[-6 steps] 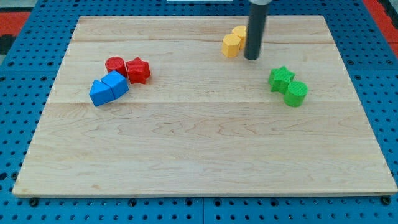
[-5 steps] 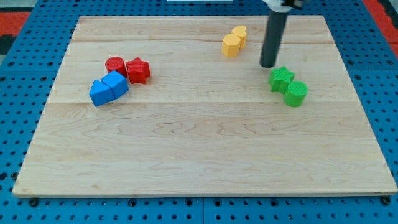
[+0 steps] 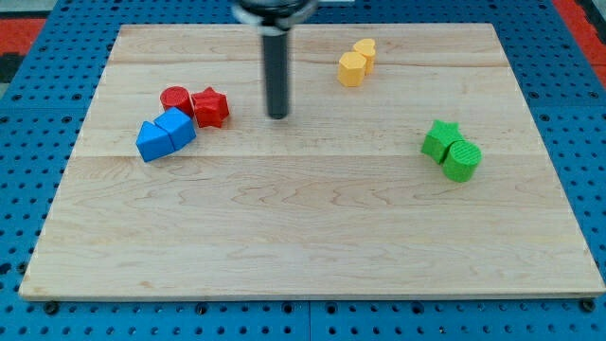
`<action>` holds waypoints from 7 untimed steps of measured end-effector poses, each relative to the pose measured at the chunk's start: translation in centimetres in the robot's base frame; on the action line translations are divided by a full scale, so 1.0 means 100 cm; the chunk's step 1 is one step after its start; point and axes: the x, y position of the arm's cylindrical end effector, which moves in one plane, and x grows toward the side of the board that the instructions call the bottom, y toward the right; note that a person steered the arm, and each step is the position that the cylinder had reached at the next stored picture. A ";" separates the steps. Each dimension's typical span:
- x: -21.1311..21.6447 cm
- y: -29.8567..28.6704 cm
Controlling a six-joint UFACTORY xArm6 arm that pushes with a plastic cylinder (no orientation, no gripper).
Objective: Push the red blocks above the blue blocks
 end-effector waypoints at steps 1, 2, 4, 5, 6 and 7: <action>0.001 -0.068; -0.025 -0.088; -0.015 -0.089; -0.005 -0.152; 0.001 -0.186; -0.015 -0.194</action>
